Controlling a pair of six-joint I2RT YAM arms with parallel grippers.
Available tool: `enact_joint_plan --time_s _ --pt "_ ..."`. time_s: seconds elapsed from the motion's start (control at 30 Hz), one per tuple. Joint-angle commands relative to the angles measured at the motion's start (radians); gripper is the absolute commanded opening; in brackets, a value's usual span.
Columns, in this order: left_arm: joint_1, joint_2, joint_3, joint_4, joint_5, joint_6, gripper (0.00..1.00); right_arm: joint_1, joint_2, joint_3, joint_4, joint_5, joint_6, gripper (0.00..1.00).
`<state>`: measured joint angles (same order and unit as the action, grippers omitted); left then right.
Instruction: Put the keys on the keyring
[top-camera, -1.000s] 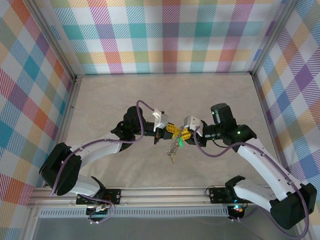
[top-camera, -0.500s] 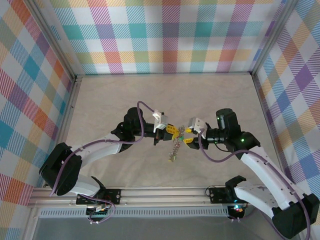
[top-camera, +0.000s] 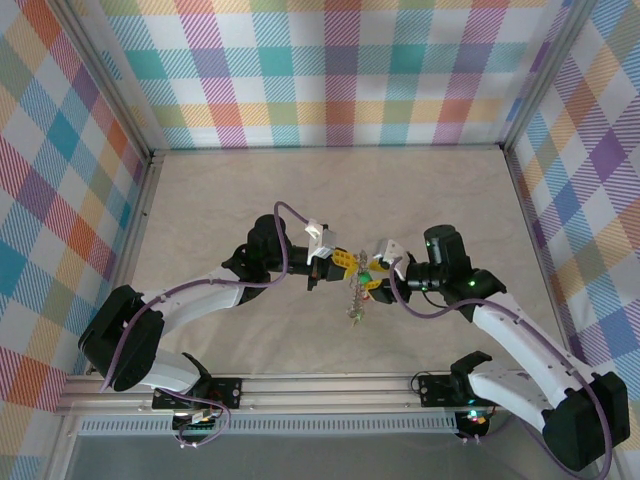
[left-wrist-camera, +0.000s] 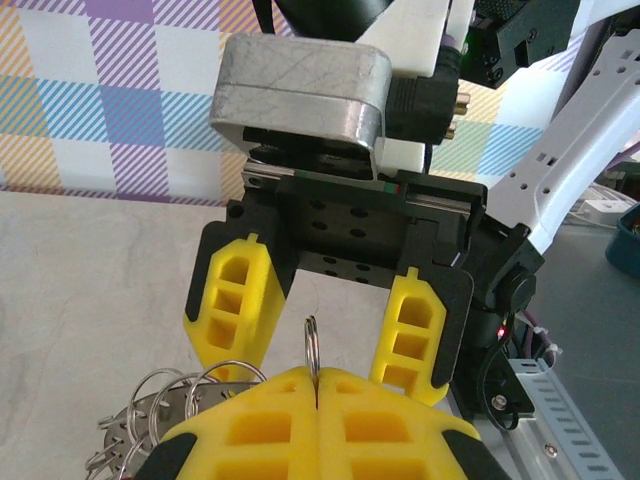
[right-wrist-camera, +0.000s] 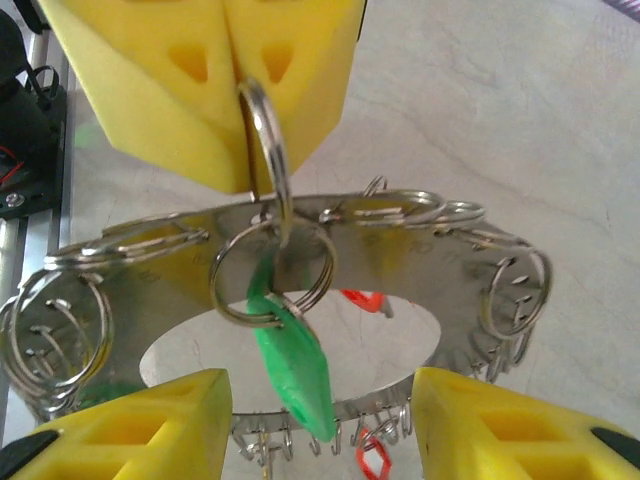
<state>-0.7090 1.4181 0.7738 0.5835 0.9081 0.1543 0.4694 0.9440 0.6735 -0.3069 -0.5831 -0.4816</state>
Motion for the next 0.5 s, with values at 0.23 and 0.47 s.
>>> enact_joint_plan --time_s 0.23,0.47 --pt "0.000 0.010 0.034 0.090 0.035 -0.020 0.00 -0.005 0.036 0.007 0.090 -0.173 0.006 0.45" --pt "-0.001 0.008 0.032 0.096 0.032 -0.022 0.00 -0.005 0.028 -0.015 0.096 -0.156 -0.017 0.34"
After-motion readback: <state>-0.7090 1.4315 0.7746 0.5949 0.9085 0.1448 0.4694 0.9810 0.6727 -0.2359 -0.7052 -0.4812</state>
